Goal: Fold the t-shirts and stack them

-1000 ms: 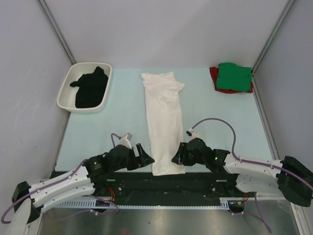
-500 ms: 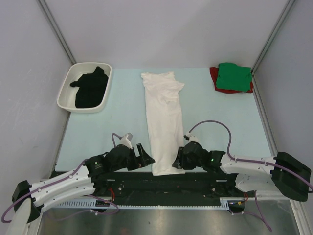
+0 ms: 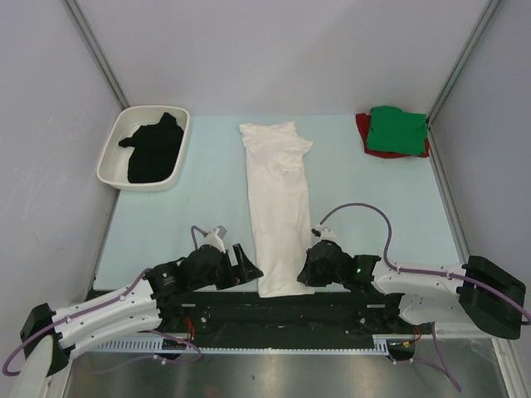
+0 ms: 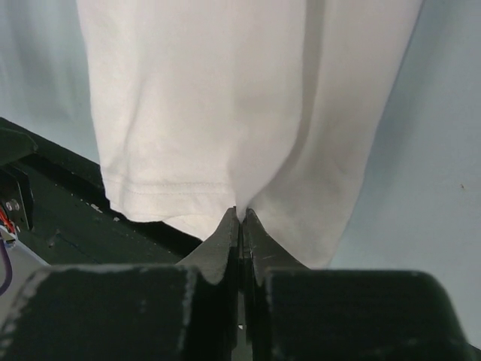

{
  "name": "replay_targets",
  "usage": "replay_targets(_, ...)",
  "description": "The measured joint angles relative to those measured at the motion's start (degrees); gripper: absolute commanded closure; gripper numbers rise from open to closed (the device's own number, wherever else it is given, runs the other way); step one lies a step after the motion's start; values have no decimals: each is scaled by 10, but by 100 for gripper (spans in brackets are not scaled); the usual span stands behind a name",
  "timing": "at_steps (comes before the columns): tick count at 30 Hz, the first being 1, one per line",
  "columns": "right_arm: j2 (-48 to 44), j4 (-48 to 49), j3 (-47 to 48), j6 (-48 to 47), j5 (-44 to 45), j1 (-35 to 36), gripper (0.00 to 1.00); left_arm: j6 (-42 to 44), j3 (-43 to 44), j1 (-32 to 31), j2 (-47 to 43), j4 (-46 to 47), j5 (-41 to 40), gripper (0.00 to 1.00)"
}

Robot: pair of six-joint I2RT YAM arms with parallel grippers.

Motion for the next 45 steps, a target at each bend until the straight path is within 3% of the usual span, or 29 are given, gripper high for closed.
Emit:
replay_targets(11, 16, 14, 88, -25, -2, 32, 100, 0, 0, 0, 2, 0, 1, 9)
replay_targets(21, 6, 54, 96, -29, -21, 71, 100, 0, -8, 0, -3, 12, 2, 10)
replay_targets(45, 52, 83, 184, -49, -28, 89, 100, -1, -24, -1, -38, 8, 2, 9)
